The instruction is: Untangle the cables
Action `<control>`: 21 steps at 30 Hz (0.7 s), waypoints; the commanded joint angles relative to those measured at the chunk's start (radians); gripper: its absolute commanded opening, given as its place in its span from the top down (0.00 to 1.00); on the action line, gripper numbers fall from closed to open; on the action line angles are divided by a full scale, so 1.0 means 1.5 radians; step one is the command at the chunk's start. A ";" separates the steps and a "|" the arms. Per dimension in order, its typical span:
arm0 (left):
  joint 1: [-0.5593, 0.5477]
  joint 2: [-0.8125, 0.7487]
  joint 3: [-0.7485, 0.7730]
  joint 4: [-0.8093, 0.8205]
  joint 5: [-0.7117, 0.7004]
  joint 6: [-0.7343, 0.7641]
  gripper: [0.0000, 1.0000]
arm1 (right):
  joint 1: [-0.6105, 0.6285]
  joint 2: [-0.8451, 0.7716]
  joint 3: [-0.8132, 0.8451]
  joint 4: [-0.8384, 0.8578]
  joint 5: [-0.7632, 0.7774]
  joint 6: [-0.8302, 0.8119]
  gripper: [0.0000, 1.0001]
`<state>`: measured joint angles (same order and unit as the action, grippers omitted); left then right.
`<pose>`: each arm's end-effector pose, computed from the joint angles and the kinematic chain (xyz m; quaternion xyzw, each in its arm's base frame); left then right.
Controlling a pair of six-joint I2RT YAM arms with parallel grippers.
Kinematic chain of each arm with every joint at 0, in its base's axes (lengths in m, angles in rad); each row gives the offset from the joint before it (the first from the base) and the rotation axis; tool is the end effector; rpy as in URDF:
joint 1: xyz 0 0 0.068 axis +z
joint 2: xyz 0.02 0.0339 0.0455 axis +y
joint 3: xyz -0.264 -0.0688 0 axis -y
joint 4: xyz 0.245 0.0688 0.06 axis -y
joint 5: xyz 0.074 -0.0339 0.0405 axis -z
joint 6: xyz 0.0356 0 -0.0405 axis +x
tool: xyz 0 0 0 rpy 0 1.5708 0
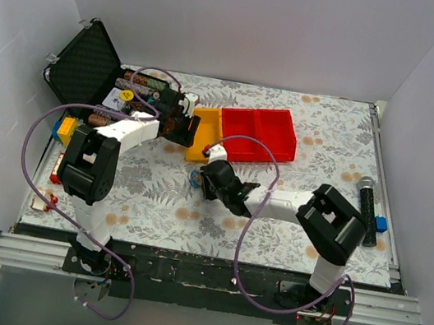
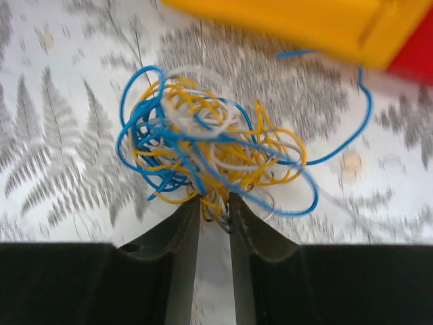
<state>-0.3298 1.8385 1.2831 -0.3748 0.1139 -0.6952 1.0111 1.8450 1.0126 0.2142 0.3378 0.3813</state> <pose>0.3724 -0.1318 0.2022 -0.1545 0.9351 -0.2012 0.2475 0.2162 0.3229 0.1645 -0.1981 0.8568 0.1752 0.4426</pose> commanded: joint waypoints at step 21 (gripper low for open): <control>0.000 -0.116 -0.128 0.071 -0.020 0.110 0.64 | 0.123 -0.416 -0.279 -0.175 0.047 0.155 0.47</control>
<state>-0.3313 1.7508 1.1191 -0.2672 0.0818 -0.5884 1.1908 1.2846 0.5655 -0.0013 0.3618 0.5819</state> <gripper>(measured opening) 0.363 0.468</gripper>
